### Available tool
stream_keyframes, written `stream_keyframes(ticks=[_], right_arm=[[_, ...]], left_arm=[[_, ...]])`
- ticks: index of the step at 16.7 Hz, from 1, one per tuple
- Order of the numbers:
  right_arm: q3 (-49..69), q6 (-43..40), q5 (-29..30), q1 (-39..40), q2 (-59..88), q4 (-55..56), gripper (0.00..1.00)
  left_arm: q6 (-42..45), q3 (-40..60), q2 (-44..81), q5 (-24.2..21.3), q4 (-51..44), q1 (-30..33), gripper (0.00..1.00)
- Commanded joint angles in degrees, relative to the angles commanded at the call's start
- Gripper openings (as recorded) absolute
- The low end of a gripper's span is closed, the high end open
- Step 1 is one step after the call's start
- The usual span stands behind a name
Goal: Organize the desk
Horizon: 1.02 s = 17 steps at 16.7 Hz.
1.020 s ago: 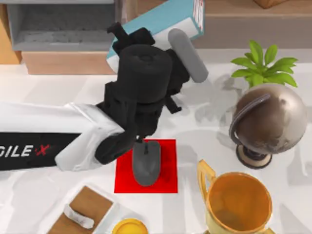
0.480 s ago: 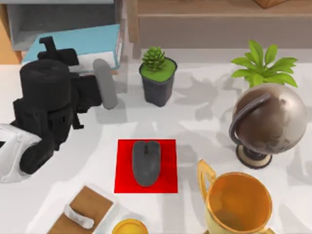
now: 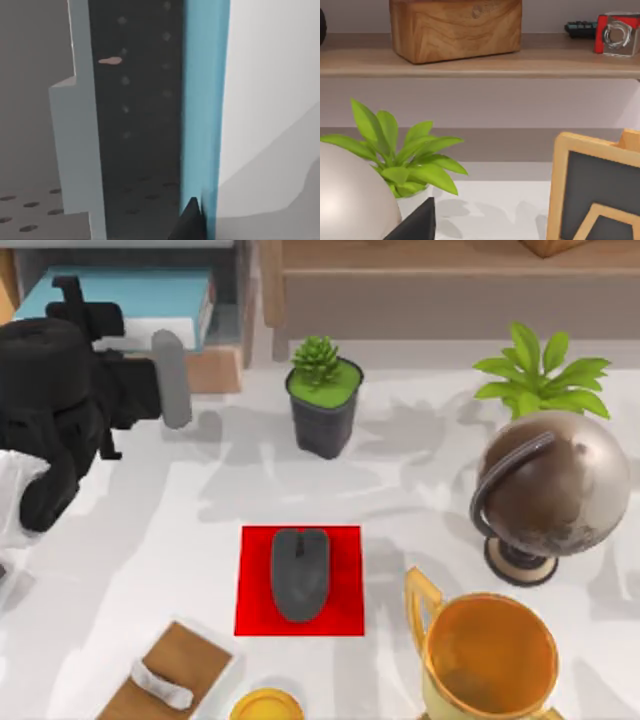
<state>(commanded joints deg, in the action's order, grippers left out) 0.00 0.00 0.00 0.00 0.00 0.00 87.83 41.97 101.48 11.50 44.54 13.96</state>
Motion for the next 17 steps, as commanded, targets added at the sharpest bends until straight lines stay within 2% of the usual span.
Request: stream_keyframes(ticks=[6, 13, 17], right_arm=[[0.0, 0.0, 0.0, 0.0, 0.0, 0.0, 1.0], [0.0, 0.0, 0.0, 0.0, 0.0, 0.0, 1.0], [0.0, 0.0, 0.0, 0.0, 0.0, 0.0, 1.0]], left_arm=[[0.2, 0.1, 0.3, -0.2, 0.0, 0.1, 0.0], [0.4, 6.5, 5.8, -1.2, -0.6, -1.1, 0.0], [0.4, 6.9, 6.2, -1.3, -0.7, -1.2, 0.0]])
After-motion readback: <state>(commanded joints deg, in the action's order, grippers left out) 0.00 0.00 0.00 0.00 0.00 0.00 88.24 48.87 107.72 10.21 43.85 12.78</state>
